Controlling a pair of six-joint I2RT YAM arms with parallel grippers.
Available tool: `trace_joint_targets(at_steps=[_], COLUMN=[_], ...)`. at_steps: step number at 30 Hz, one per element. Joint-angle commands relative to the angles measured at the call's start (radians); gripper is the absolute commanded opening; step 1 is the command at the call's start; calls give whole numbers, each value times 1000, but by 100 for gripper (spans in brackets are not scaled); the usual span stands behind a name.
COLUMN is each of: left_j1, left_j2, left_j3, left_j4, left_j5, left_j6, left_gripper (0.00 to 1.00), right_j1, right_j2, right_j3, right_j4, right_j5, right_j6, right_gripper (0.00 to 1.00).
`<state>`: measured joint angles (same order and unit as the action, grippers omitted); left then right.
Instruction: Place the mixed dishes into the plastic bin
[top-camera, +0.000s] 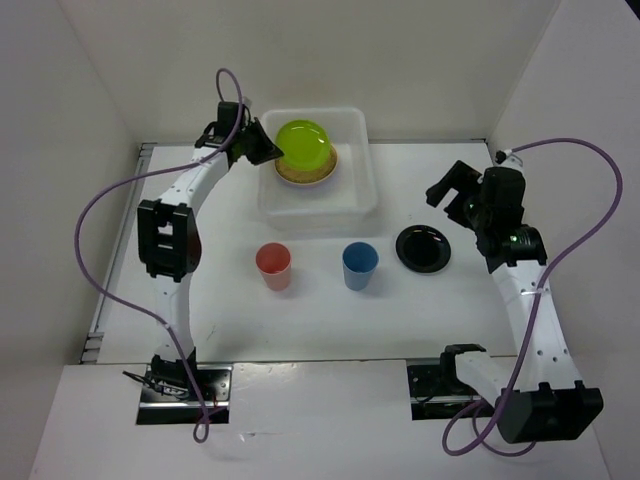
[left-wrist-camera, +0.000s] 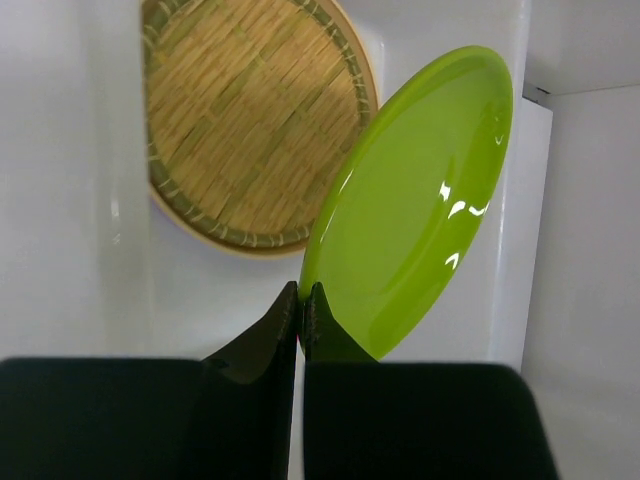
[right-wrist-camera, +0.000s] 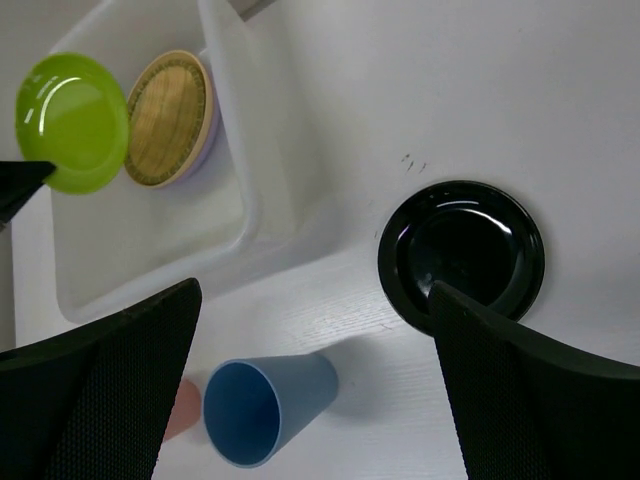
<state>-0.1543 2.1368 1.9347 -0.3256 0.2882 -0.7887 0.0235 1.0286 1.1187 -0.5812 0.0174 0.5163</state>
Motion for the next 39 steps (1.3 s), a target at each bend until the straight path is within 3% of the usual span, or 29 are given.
trace_joint_targets(at_steps=[1,12,15,16,18,20,22,23,25,32,39], left_j1=[-27,-76,-85,-85,-85,-85,-94,-94,-94,-94,-103], left_j2=[93,359,486,568,667,663,692,715,696,689,602], left_j3=[166,536,783,866,1180,1077,1142,1205,1176,1195,1195], left_j4=[-58,-268,-404,-446,-579,-540,-584,-584,-581,-581,-572], left_j5=[-52,-170,-182,-193,-193,-166,-204,-199,-190,-159,-106], left_j6=[2,11,29,29,29,19,19,28,28,28,19], left_gripper=[0,0,4,11,21,28,35,53,66,71,71], right_j1=[-36,-88,-112,-112,-141,-172,-194,-204,-237,-323,-336], right_j2=[-62,-102,-111,-111,-111,-123,-133,-133,-142,-104,13], right_j3=[-19,-211,-221,-221,-232,-264,-309,-324,-378,-525,-595], right_j4=[41,80,80,80,70,70,84,84,118,208,312], right_j5=[-30,-112,-112,-112,-122,-144,-174,-200,-229,-353,-297], right_j6=[13,105,105,96,96,110,145,154,180,214,232], right_gripper=[98,98,98,98,98,98,98,98,98,98,98])
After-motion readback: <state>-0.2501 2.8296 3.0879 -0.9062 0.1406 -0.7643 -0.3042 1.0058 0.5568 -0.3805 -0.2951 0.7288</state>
